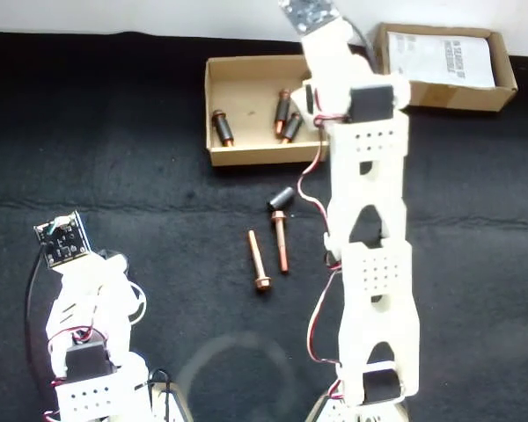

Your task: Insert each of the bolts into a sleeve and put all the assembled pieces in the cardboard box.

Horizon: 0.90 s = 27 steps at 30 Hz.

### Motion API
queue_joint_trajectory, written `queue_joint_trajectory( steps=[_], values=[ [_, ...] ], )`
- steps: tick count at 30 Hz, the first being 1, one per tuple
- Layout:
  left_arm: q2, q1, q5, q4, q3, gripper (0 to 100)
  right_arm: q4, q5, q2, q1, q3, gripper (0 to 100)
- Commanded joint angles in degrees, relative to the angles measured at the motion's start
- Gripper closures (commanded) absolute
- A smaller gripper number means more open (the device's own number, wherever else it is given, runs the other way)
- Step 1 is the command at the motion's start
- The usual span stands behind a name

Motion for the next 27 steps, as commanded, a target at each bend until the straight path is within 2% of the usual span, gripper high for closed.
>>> queue_joint_trajectory(
  steps=[1,6,11,16,21,27],
  values=[
    [-0.4,-0.4,-0.44,-0.18,1.01,99,0.48,0.0,-9.19,0.31,-7.08,99.2],
    [-0.4,-0.31,-0.44,-0.18,1.01,99,0.57,0.0,-16.48,-0.22,-6.99,99.2],
    [-0.4,0.57,-0.44,0.0,1.01,99,0.57,-5.01,-25.36,-0.31,-3.82,99.2],
    [-0.4,0.92,-0.44,0.18,1.01,99,0.57,-5.54,-40.4,-1.19,9.8,99.2],
    [-0.31,0.92,-0.35,2.11,1.01,99,0.48,-15.3,-55.78,-0.84,26.33,99.2],
    [-0.31,0.92,-0.18,2.9,1.01,99,0.31,-22.33,-71.52,-0.84,41.98,99.2]
  ],
)
